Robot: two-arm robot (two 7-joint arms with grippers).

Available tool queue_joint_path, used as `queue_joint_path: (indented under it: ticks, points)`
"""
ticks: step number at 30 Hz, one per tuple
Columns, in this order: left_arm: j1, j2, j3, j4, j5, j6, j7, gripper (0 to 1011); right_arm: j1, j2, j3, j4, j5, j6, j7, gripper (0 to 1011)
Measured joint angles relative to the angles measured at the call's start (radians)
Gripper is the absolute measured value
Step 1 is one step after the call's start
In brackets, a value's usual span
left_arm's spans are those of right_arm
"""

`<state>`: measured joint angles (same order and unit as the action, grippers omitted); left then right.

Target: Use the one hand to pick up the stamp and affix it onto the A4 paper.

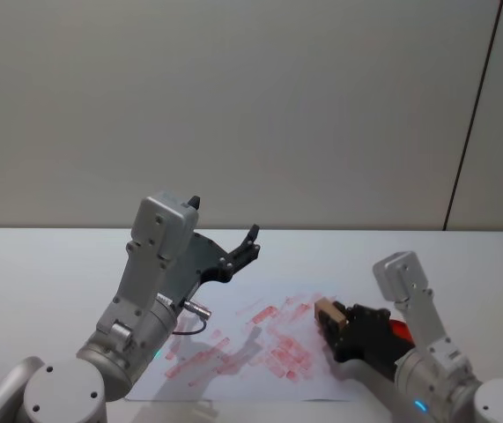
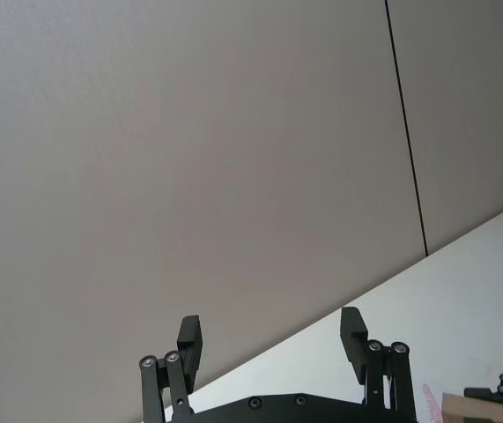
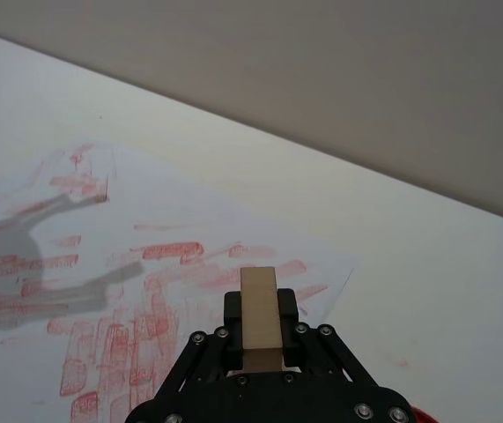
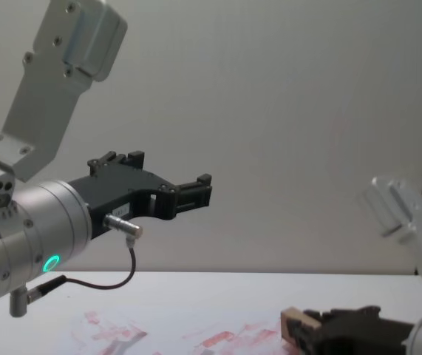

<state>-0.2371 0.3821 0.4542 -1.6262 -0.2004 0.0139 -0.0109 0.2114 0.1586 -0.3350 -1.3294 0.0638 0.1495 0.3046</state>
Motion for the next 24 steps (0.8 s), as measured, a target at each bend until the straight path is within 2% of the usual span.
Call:
queue_joint_path:
  ticks: [11, 24]
  points:
    - [0.000, 0.000, 0.000, 0.000, 0.000, 0.000, 0.000, 1002, -0.027, 0.032, 0.033, -0.084, 0.063, -0.033, -0.026, 216]
    - [0.000, 0.000, 0.000, 0.000, 0.000, 0.000, 0.000, 1002, -0.077, 0.090, 0.071, -0.154, 0.099, -0.010, -0.041, 216]
